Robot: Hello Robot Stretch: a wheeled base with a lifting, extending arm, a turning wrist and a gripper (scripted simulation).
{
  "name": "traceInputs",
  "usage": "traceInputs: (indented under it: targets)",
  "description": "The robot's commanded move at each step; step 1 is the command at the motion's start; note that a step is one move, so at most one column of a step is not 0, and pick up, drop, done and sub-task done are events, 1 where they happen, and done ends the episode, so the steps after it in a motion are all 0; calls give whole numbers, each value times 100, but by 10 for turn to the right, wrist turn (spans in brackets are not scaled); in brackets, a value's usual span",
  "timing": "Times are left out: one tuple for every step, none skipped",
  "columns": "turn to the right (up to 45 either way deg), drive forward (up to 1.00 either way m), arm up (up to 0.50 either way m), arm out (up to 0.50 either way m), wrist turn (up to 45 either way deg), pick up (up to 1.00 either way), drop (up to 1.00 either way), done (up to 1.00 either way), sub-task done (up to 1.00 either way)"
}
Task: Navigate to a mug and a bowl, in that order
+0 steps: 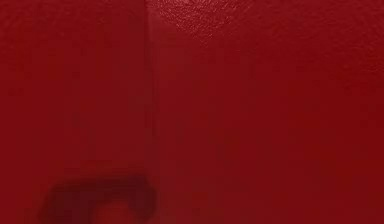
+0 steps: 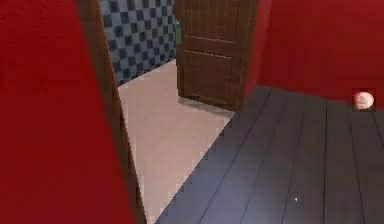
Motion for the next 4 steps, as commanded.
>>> traceInputs:
  targets:
    - [450, 0, 0, 0, 0, 0, 0, 0, 0]
    - [450, 0, 0, 0, 0, 0, 0, 0, 0]
    - [240, 0, 0, 0, 0, 0, 0, 0, 0]
    - [0, 20, 0, 0, 0, 0, 0, 0, 0]
